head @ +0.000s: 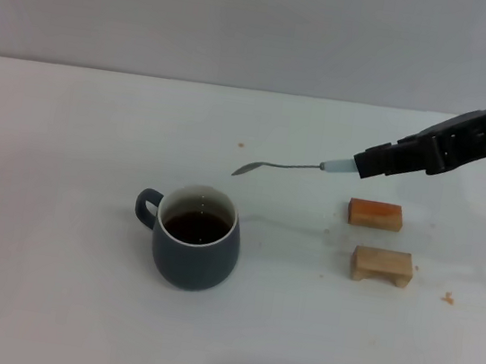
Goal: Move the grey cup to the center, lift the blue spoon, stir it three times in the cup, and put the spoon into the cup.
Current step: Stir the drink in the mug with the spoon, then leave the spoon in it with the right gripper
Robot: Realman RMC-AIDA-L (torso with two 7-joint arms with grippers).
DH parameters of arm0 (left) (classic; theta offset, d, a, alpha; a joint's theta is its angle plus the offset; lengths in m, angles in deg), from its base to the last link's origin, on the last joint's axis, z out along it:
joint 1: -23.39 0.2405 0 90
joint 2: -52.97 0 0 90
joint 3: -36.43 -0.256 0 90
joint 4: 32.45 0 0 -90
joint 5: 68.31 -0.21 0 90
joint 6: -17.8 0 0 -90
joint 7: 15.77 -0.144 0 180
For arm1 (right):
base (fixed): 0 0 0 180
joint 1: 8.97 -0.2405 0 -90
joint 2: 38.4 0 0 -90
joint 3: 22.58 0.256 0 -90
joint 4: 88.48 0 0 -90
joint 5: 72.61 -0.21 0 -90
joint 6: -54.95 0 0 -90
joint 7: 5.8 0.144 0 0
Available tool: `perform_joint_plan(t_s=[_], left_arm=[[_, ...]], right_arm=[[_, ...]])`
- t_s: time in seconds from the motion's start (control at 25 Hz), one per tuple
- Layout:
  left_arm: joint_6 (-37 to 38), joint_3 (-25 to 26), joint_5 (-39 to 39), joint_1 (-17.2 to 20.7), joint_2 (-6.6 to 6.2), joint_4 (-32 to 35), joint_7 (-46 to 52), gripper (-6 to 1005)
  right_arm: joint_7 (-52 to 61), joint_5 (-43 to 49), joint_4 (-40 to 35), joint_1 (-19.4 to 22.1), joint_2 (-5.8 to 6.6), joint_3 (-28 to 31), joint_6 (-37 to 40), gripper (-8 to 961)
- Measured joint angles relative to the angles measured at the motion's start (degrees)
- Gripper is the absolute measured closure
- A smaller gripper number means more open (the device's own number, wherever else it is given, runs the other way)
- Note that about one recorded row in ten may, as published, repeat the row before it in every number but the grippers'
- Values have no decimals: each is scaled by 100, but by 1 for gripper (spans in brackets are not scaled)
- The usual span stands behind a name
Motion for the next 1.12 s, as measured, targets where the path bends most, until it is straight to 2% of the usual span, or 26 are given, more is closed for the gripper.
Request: perform_joint_plan(t_s=[0.6,1.12], left_arm=[[36,68,0,-22,23,-5,-64,999],[74,93,0,-27,22,-5,-64,998]], right_arm=[[-216,115,-491,-245,-79,-169,48,794],[-588,533,-1105,-449,-284,-179,162,795]])
